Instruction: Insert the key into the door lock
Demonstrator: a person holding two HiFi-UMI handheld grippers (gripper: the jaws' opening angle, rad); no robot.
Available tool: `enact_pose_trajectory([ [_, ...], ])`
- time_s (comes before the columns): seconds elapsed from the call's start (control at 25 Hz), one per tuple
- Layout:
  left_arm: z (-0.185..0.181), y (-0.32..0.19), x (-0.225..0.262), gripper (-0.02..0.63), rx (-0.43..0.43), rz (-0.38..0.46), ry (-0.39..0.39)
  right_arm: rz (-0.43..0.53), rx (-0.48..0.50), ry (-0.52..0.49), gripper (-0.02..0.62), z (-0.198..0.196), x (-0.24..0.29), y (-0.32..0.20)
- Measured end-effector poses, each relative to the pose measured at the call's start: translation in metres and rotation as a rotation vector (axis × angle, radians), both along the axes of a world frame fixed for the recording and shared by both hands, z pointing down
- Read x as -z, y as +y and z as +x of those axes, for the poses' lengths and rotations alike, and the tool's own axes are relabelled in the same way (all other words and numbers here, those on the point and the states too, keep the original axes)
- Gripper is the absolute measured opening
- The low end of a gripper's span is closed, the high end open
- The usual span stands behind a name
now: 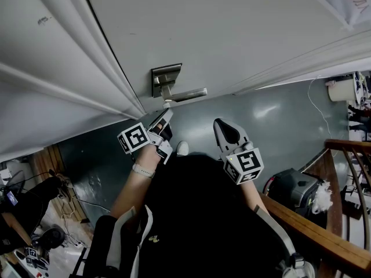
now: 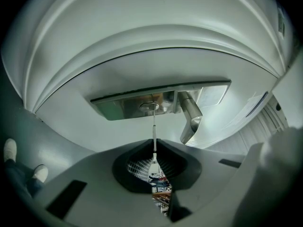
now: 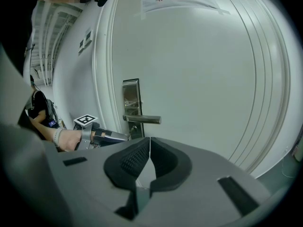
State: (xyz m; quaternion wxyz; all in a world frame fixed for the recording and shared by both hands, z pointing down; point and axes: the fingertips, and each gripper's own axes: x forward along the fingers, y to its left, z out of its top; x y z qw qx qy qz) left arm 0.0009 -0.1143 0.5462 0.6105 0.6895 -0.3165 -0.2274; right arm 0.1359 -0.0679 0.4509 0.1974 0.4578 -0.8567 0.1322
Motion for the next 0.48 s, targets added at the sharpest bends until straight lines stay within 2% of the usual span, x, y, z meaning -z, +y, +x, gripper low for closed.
enact_pose_trajectory([
  [0.48, 0.0029, -0.0001, 0.0011, 0.025, -0.021, -0.002, 0.016, -0.004, 0.003, -0.006, 0.017, -0.0032, 0.0006, -0.0019],
])
